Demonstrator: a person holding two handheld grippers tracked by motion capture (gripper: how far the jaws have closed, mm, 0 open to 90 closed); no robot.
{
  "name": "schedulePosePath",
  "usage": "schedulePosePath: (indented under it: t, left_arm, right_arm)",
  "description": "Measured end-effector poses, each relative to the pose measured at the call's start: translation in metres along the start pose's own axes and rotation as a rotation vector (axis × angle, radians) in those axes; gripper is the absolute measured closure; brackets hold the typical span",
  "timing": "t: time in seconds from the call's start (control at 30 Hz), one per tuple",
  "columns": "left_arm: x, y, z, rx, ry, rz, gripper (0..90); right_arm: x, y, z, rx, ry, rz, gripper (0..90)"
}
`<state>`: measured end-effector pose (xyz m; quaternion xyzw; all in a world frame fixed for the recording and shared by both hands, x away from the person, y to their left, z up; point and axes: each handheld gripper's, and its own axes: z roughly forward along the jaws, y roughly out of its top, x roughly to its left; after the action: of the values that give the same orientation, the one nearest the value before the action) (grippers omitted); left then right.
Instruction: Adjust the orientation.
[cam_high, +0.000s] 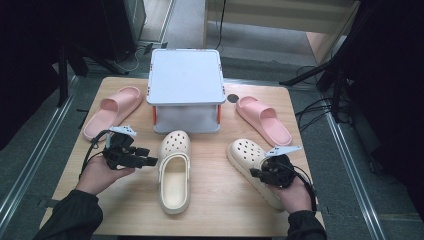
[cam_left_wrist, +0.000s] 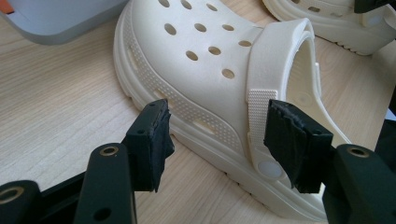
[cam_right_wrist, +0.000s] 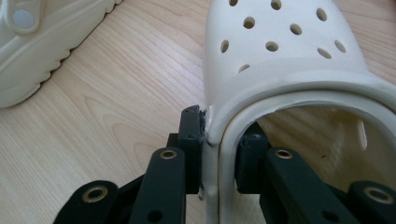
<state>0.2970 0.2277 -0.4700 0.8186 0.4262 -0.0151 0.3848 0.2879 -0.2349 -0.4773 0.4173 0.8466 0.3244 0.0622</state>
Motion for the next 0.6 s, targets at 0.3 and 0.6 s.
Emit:
schedulePosePath:
  t: [0.3,0.6]
  left_arm:
    - [-0.002,-0.002,-0.006,-0.042,0.017,-0.002,40.4]
    - [-0.003,-0.005,-0.012,-0.069,0.021,-0.014,43.0]
  right_arm:
    - [0.016,0.016,-0.003,-0.07,-0.005,-0.013,77.6]
    - [0.036,0.039,0.018,-0.079,0.013,-0.041,77.5]
